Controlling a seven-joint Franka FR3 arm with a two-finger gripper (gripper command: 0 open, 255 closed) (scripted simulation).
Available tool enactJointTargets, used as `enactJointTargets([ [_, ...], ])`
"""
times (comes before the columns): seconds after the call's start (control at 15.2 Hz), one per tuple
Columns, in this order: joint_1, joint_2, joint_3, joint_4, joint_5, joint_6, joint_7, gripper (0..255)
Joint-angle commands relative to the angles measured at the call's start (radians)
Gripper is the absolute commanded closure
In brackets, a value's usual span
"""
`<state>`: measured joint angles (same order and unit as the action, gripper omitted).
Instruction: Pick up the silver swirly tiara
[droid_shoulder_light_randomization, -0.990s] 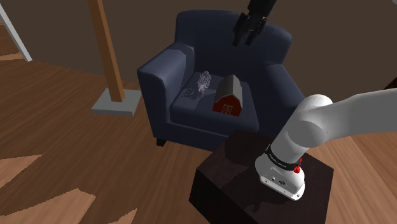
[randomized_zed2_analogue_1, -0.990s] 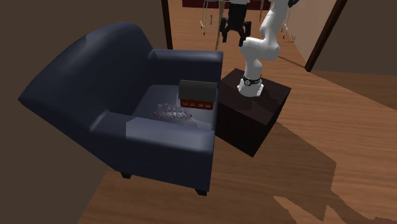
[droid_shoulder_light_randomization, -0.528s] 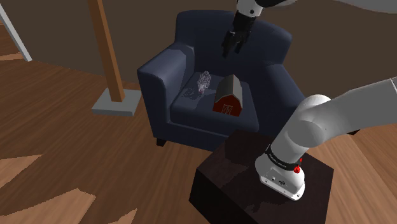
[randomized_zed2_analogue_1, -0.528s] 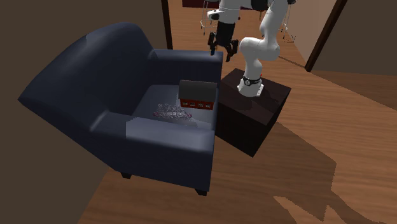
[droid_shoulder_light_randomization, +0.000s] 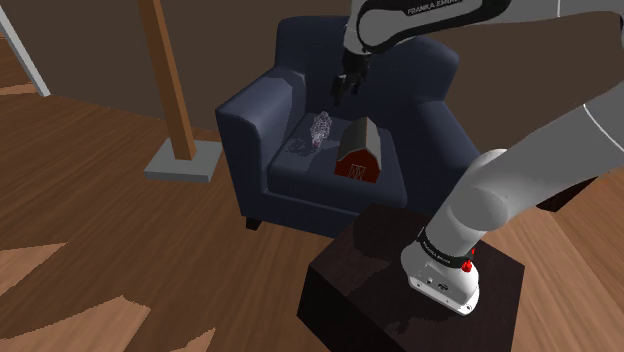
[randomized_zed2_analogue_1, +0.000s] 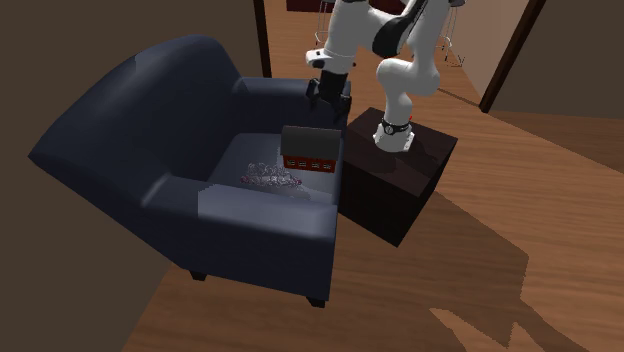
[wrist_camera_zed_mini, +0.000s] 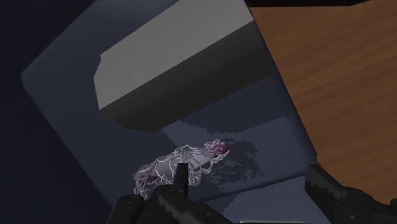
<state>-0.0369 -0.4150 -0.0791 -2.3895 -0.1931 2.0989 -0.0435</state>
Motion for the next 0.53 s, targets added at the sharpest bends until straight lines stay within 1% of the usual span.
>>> enactJointTargets([
  [0.0,-0.009,0.076,-0.003,0.02,-0.035,0.054,-0.007,0],
  [0.46,-0.042,0.331,-0.009,0.11,-0.172,0.21,0.003,0],
])
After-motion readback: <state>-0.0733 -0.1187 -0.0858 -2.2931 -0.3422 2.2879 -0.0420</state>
